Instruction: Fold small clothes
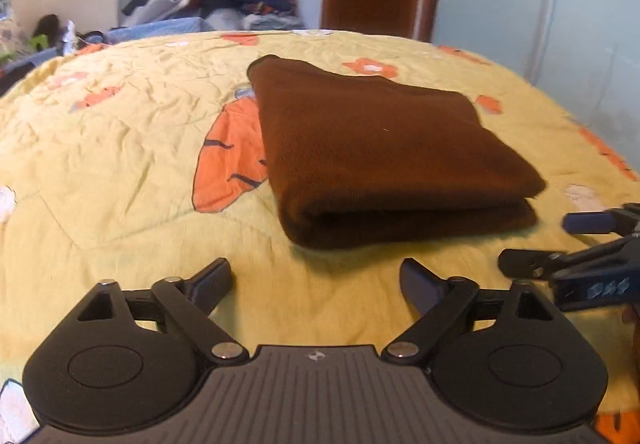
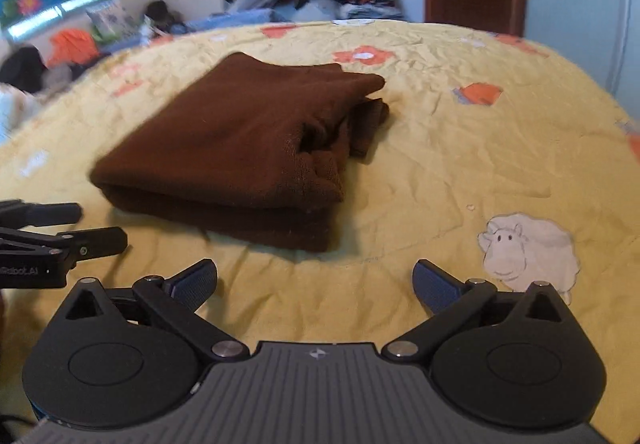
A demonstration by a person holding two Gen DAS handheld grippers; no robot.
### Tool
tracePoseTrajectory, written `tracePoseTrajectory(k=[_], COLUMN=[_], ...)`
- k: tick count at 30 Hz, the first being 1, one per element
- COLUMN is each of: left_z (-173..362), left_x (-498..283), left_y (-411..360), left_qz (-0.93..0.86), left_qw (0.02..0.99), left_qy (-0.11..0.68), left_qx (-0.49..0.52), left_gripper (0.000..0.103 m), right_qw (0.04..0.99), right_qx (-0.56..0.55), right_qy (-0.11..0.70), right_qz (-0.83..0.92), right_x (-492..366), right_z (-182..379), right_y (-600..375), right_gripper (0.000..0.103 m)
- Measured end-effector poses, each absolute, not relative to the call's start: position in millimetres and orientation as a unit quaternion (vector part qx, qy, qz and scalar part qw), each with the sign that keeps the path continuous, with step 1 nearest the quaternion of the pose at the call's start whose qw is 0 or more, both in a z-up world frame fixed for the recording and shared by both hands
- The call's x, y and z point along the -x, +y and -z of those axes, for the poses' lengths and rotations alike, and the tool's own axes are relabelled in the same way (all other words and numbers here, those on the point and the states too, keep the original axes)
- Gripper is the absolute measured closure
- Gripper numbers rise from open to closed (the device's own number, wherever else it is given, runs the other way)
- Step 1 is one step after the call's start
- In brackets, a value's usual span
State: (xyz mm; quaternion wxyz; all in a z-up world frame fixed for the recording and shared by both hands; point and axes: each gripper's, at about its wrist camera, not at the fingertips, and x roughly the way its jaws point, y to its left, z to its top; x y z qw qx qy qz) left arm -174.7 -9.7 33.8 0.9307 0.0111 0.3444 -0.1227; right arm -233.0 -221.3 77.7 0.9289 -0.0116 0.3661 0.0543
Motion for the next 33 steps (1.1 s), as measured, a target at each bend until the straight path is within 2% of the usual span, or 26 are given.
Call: tracePoseTrajectory(k=[3,6,33], left_z=[-31,-26,-28], left_x=[165,164,165], left_y=[-17,-16,-18], left_qz=[0.095,0.086,0.082], left_qw=[0.931,0.937,0.938], left_qy=[0.353,0.338,0.336], left_qx=[-0.006,-0.008,-0.012], left_gripper=[0.000,0.000,0.000], right_qw=[0.931,0.940,0.941], right_qx=[0.015,0.002,-0.001], right_qy=[0.366,0.340,0.337], right_qz=[-0.005,0.037,0.038], right_x=[222,224,223], right_z=[-75,-69,-68], right_y=[-203,-198,-203], right_gripper=[0.000,0.000,0.000])
